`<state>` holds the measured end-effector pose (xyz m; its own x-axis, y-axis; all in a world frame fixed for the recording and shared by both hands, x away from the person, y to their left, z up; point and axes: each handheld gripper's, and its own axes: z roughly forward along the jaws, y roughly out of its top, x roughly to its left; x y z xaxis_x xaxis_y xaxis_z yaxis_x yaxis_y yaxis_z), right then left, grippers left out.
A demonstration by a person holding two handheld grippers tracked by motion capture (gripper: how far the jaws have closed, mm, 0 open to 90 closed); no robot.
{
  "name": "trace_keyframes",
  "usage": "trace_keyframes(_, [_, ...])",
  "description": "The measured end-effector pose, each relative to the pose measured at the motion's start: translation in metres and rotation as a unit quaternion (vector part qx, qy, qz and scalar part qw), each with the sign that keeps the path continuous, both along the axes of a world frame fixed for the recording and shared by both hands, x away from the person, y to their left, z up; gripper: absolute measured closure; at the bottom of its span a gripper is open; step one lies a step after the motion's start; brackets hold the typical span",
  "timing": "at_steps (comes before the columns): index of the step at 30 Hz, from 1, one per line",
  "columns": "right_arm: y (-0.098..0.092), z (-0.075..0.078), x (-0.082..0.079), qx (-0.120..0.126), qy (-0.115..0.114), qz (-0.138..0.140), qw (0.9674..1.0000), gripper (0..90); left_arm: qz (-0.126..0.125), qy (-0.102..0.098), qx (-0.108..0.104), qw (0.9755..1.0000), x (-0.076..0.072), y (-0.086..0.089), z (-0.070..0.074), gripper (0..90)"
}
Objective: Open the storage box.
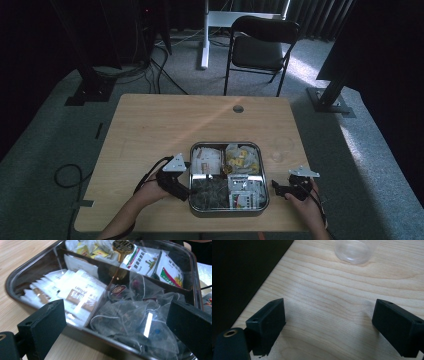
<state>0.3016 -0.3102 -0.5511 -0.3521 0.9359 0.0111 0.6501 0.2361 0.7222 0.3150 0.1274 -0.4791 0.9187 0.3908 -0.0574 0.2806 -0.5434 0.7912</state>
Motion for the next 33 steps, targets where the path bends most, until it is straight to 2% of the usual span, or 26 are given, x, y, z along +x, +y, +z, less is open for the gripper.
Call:
trace_keyframes(13, [0.0, 0.0, 0.0, 0.0, 0.0, 0.0, 1.0, 10.9, -0.021, 0.005, -0.011, 0.9997, 0.009, -0.025, 0.003, 2.5])
trace_keyframes(15, [0.0, 0.0, 0.0, 0.0, 0.0, 0.0, 1.0, 10.9, -0.025, 0.001, -0.005, 0.9997, 0.009, -0.029, 0.004, 2.5])
trace_keyframes(29, [0.0, 0.0, 0.0, 0.0, 0.0, 0.0, 1.0, 10.9, -0.037, 0.001, 0.006, 0.9993, 0.018, -0.055, 0.009, 2.6])
trace_keyframes(33, [0.0, 0.0, 0.0, 0.0, 0.0, 0.0, 1.0, 10.9, -0.036, 0.0, 0.02, 0.9991, 0.023, -0.067, 0.009, 2.6])
